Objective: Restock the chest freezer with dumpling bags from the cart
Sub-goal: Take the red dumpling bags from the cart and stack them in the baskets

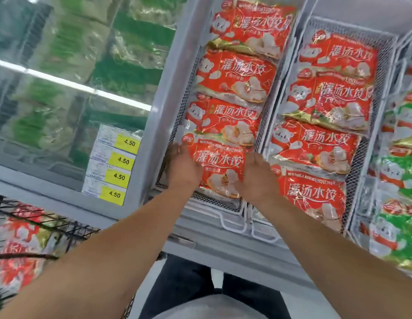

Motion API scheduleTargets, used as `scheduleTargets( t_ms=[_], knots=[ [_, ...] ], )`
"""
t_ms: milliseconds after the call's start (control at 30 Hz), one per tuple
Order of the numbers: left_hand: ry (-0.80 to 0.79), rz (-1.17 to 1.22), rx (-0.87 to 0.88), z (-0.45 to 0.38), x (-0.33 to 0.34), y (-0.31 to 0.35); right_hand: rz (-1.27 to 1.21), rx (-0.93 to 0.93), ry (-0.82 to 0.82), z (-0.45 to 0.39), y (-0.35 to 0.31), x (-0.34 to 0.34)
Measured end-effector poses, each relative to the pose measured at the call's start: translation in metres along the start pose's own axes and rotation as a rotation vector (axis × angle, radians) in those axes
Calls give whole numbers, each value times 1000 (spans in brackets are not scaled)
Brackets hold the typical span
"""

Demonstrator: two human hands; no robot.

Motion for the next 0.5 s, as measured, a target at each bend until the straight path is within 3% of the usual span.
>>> scheduleTargets(
  t_ms=[133, 300, 500],
  knots=[
    [-237, -257, 138, -16, 19, 0, 183, -160, -108, -23, -9, 8],
    [-450, -369, 119, -25, 32, -18, 428, -97, -259, -38, -5, 40],
    [-486, -344, 143, -24, 29, -22, 468, -60, -200, -33, -9, 44]
  ],
)
Point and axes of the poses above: each hand's wrist, its own z-axis away from the middle knuckle, its own x-axis out of the palm, y = z × x, the point moved 2 cm from there along -z, towards the middle knuckle
